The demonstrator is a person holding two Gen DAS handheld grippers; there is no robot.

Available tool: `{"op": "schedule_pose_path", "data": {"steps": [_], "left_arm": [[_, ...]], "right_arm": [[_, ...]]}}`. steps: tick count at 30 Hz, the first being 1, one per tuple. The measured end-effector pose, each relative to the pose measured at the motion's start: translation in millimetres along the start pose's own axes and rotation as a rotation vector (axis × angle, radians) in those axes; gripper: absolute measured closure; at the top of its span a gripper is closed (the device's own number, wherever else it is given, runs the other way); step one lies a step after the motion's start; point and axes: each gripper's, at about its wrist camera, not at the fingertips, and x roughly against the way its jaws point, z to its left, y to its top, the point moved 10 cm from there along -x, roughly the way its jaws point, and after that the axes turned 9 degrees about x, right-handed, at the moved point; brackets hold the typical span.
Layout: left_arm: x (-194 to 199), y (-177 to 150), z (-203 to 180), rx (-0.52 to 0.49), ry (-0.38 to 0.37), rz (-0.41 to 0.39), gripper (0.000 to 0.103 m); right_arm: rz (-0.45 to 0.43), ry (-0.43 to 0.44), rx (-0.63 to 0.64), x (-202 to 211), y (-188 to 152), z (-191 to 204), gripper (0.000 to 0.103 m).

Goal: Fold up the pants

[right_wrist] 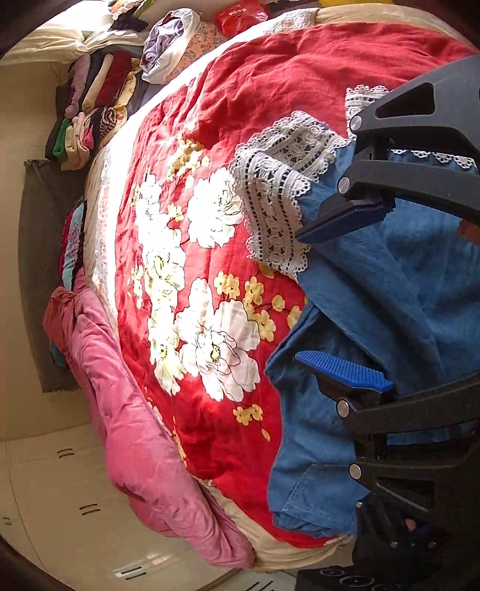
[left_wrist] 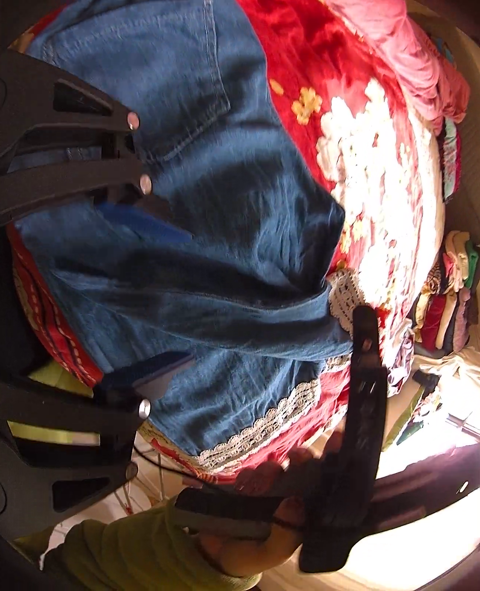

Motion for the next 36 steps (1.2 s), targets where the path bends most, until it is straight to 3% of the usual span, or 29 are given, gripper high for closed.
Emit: {"op": "schedule_pose_path", "data": {"steps": [1,6,9,14,15,20,22,36], "left_arm": [[-4,0,-2,-0.002,-0.009,0.011,0.065],[-25,6,-3,0.022,-0.037,0.044,0.069],[-33,5,-3,0.006,-0.029,0.052,0.077],[-38,1,0,0.005,-0.039,0.050,0.078],[-38,2,2,0.013,-0.049,0.049,0.078],[-36,0,2,0.011,-0.060,0.041,0.078],[-34,-2,3,0.012,-0.064,0.037,0.078],[-26,-4,14,0.024,-0.044,-0.001,0.077]], "right_arm": [[0.013,0.001,0.009,-8,3,-1,0.044],[0.105,-0.023,0.023,-49,11,-10,0.044],[0.176,-0.058,0.002,-73,8,-22,0.044],[0.249,-0.079,-0.034,-107,-3,-36,0.045],[0.245,-0.080,-0.024,-110,-3,-36,0.046],[0.206,-0.095,-0.027,-108,-4,-47,0.085],[0.173,-0.074,-0.059,-101,-4,-53,0.091],[-0.056,-0.036,-0.268,19,-30,-78,0.094]]}}
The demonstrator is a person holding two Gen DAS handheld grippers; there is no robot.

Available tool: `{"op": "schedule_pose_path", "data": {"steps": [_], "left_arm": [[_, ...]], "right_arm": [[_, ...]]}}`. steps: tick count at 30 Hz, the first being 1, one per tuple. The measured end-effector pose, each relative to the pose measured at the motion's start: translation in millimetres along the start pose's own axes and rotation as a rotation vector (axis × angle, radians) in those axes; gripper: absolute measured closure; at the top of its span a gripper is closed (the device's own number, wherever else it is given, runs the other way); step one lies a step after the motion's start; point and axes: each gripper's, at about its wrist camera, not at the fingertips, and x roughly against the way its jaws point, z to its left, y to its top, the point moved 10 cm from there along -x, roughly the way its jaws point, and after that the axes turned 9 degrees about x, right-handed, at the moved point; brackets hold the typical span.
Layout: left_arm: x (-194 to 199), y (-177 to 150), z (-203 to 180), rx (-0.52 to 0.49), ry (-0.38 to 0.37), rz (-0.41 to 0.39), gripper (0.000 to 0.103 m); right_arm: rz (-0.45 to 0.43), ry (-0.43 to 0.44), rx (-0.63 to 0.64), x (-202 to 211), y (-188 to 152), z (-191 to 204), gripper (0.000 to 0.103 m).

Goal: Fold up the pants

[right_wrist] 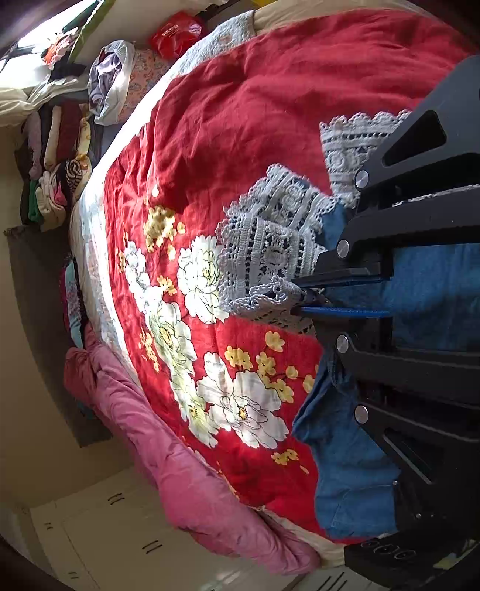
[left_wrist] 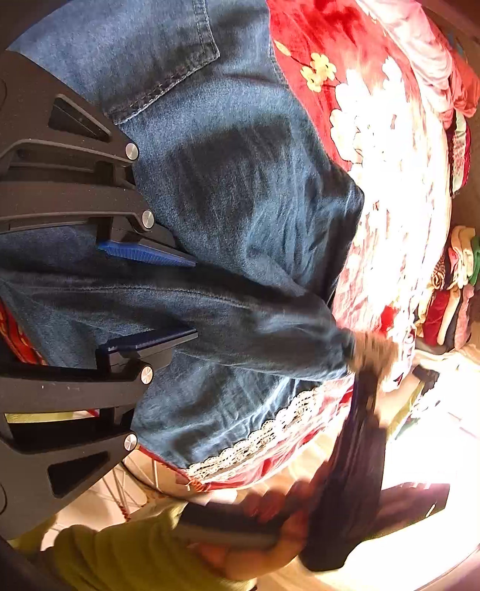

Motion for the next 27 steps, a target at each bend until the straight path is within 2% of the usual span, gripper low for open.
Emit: {"op": "schedule_pose_path", "data": {"steps": [5,7,10,18,27], "left_arm": [[1,2,-4,-0.041,0.057,-0.021,0.080],[2,1,-9,-0.067,0.080,-0.028,0.094],[8,1,-17,-0.104,0.088,-0.039,0.099],[32,-4,-30,-0.168,0.110,-0.070,0.100],[34,-25,-33,-0.197,0.145,-0.025,0.100]], "right_arm": [[-0.042,-0.003,-0.057,42,-16,-19,0.094],[-0.053,-0.002,-0.082,56,-22,-28,0.094],[-0.053,0.027,-0.123,72,-34,-34,0.094],[-0.039,0.037,-0.171,112,-73,-43,0.094],[0.041,0.024,-0.262,114,-140,-55,0.094]]}}
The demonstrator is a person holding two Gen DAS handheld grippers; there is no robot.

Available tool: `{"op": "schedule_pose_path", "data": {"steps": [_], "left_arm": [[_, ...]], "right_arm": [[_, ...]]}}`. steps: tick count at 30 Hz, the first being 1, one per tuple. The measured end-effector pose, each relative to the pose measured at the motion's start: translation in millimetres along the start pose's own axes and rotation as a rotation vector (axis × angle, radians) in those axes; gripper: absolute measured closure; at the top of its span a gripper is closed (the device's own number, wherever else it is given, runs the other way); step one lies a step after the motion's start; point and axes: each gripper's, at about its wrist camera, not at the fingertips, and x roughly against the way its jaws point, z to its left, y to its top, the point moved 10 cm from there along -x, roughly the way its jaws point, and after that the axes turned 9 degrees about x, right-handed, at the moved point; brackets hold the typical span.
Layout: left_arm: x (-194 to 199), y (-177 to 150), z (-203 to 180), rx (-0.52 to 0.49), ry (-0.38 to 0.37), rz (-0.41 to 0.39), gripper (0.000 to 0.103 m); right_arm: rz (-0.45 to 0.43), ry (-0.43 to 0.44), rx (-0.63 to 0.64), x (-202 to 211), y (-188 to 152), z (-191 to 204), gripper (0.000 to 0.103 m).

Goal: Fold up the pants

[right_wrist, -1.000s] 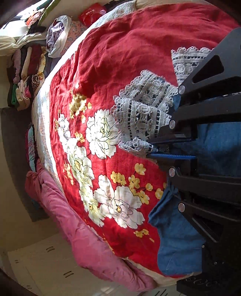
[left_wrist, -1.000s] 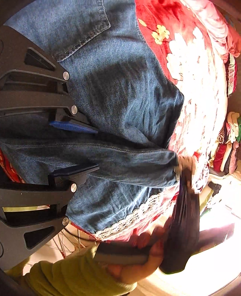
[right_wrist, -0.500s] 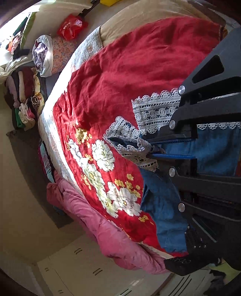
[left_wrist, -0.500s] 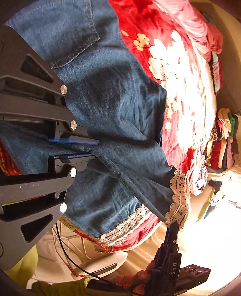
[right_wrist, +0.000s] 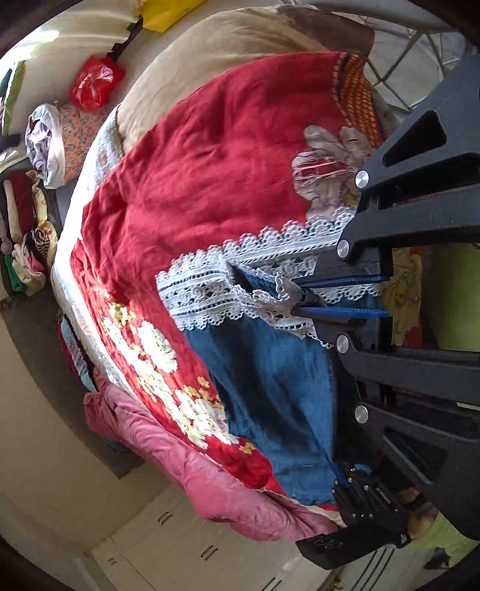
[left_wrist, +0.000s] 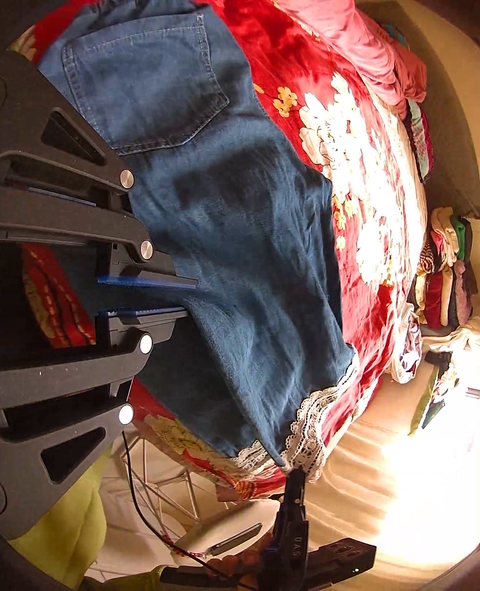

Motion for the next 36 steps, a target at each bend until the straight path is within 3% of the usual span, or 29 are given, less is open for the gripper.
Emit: {"op": "schedule_pose_path", "data": {"steps": [9,10,13,14,16,19,25,32,36], "left_arm": [[-19,-11,-6,-0.031,0.028,0.058,0.100],[-21,-12,-6,-0.031,0.031,0.061,0.100],[-25,-13,-5,-0.031,0.036,0.067,0.100],[-26,-14,-4,-0.030,0.037,0.070,0.100],[-27,-15,-4,-0.028,0.036,0.074,0.102],[-21,-15,-7,-0.043,0.036,0.069,0.103],[-4,-22,-20,-0.089,0.012,0.071,0.103],[-26,-40,-18,-0.106,0.035,0.156,0.103],[-28,-41,-15,-0.093,0.022,0.167,0.101]], "right_arm": [[0.042,0.011,-0.015,-8,-23,-12,0.091],[0.044,0.013,-0.016,-9,-23,-13,0.089],[0.032,0.022,-0.034,-9,-22,-16,0.068],[0.027,0.018,-0.037,-9,-21,-17,0.068],[0.022,0.009,-0.025,-10,-19,-17,0.069],[0.022,-0.019,0.012,-10,-18,-16,0.091],[0.026,-0.058,0.052,1,-20,-24,0.091],[0.100,-0.106,0.057,-22,-40,-36,0.091],[0.111,-0.106,0.051,-24,-42,-37,0.088]]}}
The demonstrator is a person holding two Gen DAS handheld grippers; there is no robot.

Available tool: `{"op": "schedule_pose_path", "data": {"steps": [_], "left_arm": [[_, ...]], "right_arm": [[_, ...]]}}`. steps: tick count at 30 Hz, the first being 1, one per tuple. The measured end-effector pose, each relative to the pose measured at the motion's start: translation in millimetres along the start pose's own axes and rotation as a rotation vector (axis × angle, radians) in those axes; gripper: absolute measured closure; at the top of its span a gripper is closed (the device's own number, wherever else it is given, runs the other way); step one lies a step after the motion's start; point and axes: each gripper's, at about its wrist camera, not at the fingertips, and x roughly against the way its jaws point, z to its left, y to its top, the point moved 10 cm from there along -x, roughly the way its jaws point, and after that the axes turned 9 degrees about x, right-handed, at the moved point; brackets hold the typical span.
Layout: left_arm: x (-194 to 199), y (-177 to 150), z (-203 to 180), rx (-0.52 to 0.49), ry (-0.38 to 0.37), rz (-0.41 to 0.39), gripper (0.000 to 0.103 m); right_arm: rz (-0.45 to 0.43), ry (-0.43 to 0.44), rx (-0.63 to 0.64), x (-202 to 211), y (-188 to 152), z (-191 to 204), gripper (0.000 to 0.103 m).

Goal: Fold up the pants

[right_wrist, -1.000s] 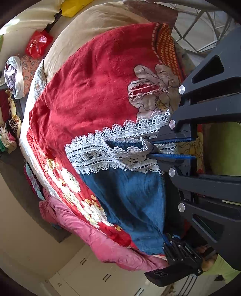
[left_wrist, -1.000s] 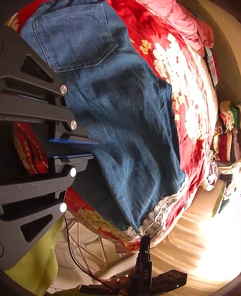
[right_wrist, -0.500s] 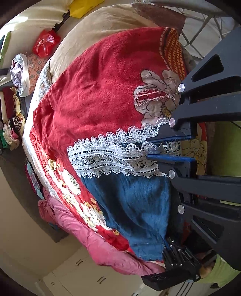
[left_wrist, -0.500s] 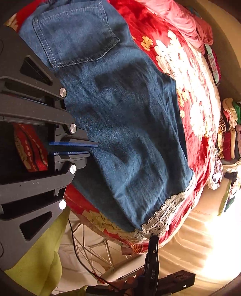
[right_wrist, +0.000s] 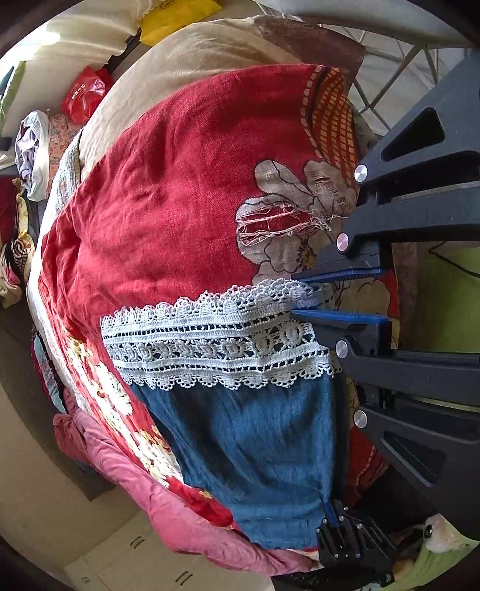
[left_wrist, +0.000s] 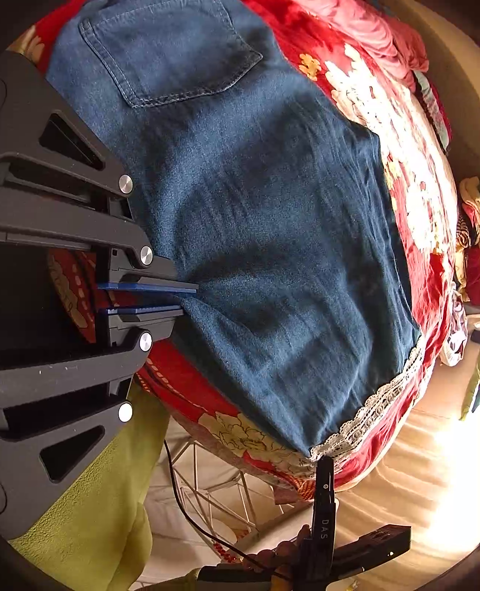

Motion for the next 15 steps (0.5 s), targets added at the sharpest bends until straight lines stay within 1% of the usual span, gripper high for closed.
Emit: {"op": "schedule_pose_path", "data": {"steps": [1,2,5,7,8,9,10,13,15], "left_arm": [[1,0,0,0.000,-0.001,0.000,0.101],[1,0,-1,-0.001,-0.004,-0.001,0.101],[3,-1,-5,-0.010,-0.020,0.001,0.094],[7,-2,-9,-0.012,-0.039,0.000,0.081],[9,-3,-9,-0.011,-0.047,-0.001,0.079],[13,-4,-9,-0.009,-0.054,0.000,0.076],[17,-4,-8,-0.006,-0.056,-0.008,0.073],[35,-4,5,0.042,-0.054,-0.043,0.067],[50,-3,27,0.105,-0.029,-0.074,0.063]], "right_arm": [[0.000,-0.009,-0.001,3,1,-1,0.082],[-0.012,-0.008,-0.001,9,3,-2,0.079],[-0.088,-0.024,0.024,33,18,0,0.079],[-0.123,-0.015,0.069,44,27,12,0.079],[-0.133,0.003,0.096,46,29,22,0.073],[-0.136,0.028,0.131,46,30,35,0.069],[-0.132,0.056,0.179,43,30,51,0.063],[-0.102,0.085,0.303,24,26,89,0.063],[-0.070,0.085,0.353,6,19,104,0.063]]}}
